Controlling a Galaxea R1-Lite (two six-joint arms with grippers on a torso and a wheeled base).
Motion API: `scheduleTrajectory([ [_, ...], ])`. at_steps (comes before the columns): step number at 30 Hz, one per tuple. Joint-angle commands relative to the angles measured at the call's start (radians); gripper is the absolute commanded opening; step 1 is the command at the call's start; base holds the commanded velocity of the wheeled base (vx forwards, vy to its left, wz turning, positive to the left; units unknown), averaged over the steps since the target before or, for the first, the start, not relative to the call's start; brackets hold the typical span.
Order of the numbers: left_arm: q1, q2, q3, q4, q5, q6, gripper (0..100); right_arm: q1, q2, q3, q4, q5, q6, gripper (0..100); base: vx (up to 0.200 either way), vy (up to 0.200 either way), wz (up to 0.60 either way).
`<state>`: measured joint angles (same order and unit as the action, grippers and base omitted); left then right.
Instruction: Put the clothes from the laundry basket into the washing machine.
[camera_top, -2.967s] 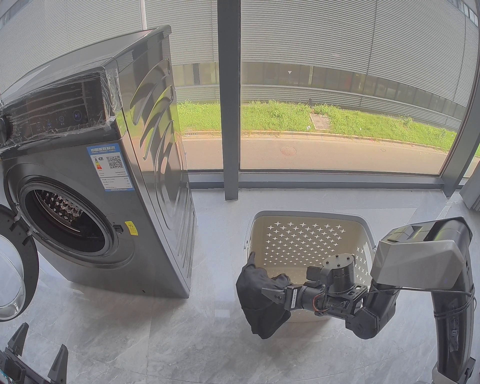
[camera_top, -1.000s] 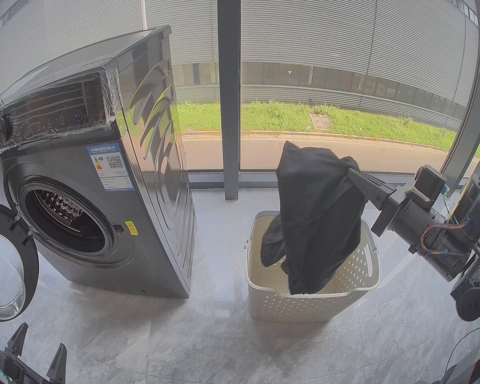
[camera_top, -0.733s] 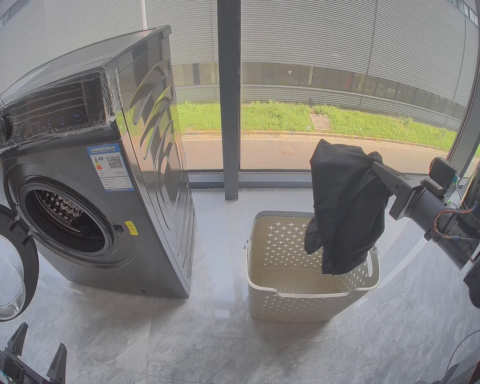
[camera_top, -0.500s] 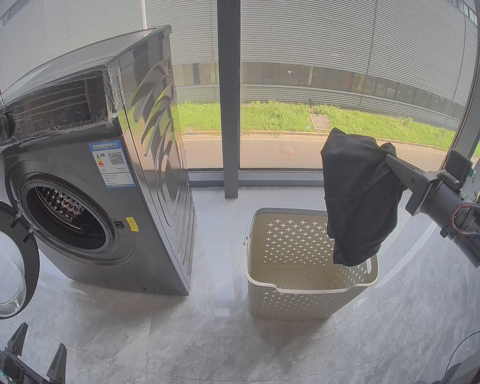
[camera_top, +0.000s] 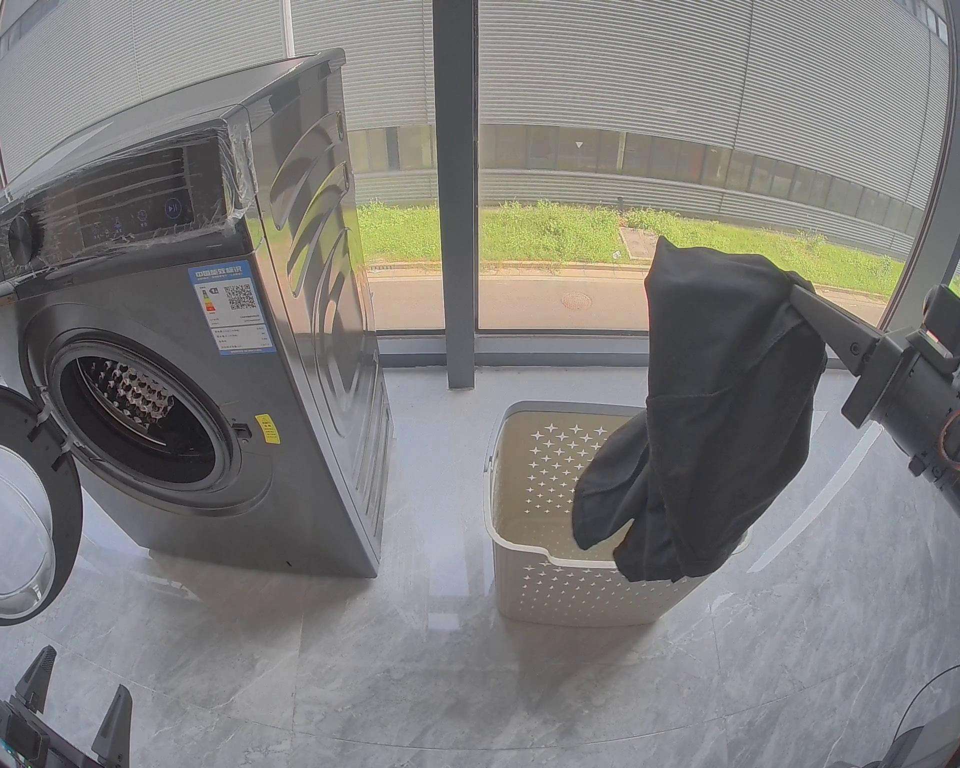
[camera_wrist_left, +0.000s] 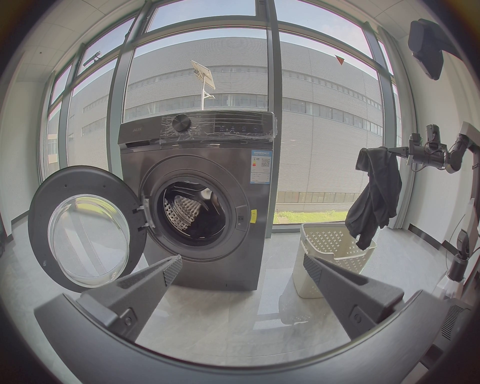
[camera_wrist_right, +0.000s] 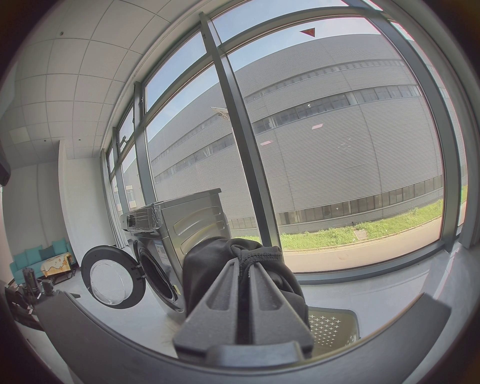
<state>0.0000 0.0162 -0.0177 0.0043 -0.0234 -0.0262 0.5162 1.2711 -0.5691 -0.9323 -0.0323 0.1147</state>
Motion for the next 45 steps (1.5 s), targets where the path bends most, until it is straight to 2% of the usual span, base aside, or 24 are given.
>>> scheduleTrajectory([
  [1, 0.000, -0.016, 0.016, 0.000, -0.001, 0.000, 100, 0.004, -0.002, 0.002, 0.000, 0.000, 0.000, 0, 0.000, 0.200, 0.00],
  [7, 0.000, -0.016, 0.016, 0.000, 0.000, -0.001, 100, 0.013, -0.002, 0.002, 0.000, -0.001, 0.000, 0, 0.000, 0.200, 0.00],
  [11, 0.000, -0.016, 0.016, -0.001, 0.000, -0.001, 100, 0.024, -0.007, 0.000, 0.001, -0.018, 0.000, 0, 0.000, 0.200, 0.00],
  [37, 0.000, -0.016, 0.016, 0.000, 0.000, -0.001, 100, 0.044, 0.002, -0.001, -0.006, -0.014, 0.002, 0, 0.000, 0.200, 0.00],
  [45, 0.000, -0.016, 0.016, 0.000, 0.000, 0.000, 100, 0.045, 0.002, -0.001, -0.006, -0.012, 0.003, 0, 0.000, 0.000, 0.00],
])
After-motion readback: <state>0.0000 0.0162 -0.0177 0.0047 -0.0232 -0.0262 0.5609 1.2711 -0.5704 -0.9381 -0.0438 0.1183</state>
